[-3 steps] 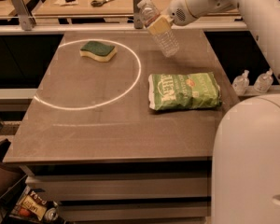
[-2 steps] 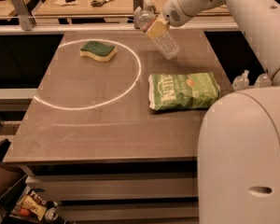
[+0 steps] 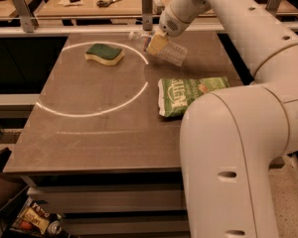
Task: Knock water bottle over
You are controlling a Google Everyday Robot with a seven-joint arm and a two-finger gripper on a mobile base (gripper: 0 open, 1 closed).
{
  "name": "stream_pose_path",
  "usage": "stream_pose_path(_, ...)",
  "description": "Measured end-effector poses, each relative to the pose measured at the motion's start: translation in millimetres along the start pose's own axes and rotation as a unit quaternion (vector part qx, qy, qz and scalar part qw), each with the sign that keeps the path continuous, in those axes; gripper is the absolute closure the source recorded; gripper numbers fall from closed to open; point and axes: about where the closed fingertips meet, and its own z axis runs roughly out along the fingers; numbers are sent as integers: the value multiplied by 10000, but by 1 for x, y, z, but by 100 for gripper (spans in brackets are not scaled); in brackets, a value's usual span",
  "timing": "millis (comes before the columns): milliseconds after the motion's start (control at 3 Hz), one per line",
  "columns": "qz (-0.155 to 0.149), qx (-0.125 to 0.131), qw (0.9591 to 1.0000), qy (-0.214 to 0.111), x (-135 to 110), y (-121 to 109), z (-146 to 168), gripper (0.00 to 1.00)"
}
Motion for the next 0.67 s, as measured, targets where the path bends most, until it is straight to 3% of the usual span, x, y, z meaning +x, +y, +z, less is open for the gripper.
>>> stream_pose_path(333,-179,-422,9989,33,-4,11,31,100)
stream_pose_path(667,-248,-623,9977,-3,-7,16,43,100)
